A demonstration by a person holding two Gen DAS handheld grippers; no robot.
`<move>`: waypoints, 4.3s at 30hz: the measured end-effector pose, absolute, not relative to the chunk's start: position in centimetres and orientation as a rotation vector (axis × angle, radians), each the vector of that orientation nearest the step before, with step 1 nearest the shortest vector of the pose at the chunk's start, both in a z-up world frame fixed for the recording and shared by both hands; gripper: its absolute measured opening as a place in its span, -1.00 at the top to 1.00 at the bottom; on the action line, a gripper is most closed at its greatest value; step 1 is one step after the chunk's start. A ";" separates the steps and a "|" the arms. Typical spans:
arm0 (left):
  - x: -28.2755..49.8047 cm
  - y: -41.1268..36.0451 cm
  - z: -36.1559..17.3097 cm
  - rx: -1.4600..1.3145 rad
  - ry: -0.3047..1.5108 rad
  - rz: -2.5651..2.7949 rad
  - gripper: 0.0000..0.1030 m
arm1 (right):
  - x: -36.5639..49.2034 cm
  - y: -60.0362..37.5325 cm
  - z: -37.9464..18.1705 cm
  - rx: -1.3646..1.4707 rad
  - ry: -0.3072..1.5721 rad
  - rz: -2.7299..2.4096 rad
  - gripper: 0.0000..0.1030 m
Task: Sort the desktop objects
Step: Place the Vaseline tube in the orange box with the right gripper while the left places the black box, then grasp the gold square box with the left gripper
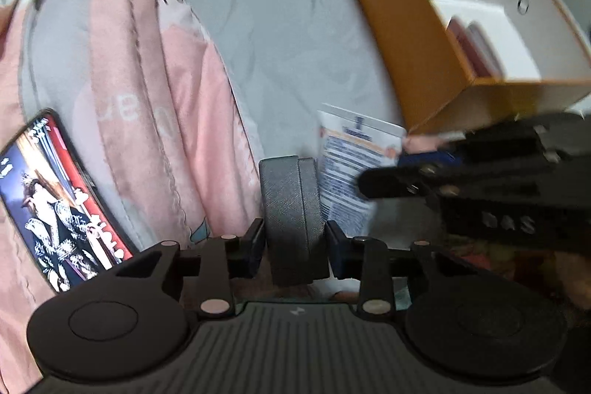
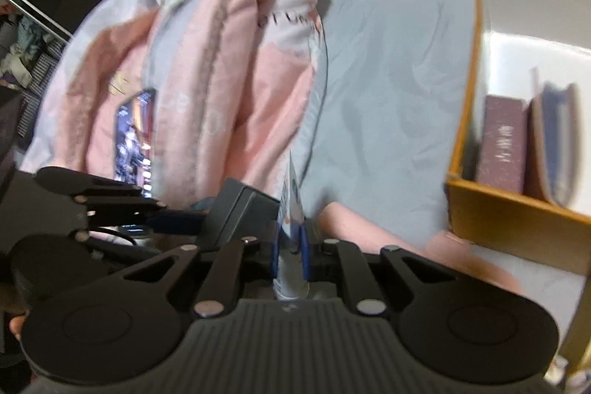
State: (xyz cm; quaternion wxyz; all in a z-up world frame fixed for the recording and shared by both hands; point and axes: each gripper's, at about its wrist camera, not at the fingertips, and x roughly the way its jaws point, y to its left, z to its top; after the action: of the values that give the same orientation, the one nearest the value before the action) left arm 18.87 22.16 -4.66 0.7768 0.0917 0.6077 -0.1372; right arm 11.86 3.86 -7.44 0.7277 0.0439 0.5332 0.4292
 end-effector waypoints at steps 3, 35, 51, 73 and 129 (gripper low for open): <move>18.1 21.7 -2.0 0.144 1.262 -0.325 0.25 | 10.8 1.4 -4.5 0.118 1.104 0.934 0.78; 23.9 2.3 -3.8 0.073 1.188 -0.377 0.26 | 19.5 -14.7 -3.6 0.219 0.881 0.538 0.78; 23.5 2.4 -3.8 0.082 1.257 -0.379 0.25 | 19.4 -12.8 -6.7 0.138 0.899 0.541 0.78; 21.2 10.6 -1.5 -0.161 1.153 -0.361 0.25 | 16.5 -8.5 -4.7 -0.086 0.939 0.603 0.71; 18.6 1.5 -16.1 -0.410 1.374 -0.548 -0.66 | 15.2 -19.9 -10.8 0.127 1.199 0.447 0.54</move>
State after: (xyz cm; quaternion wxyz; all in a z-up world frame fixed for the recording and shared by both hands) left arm 18.61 1.53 -16.15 0.7196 -0.1855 0.6215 -0.2479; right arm 15.23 -19.93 -10.83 0.8002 0.0593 0.5592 0.2083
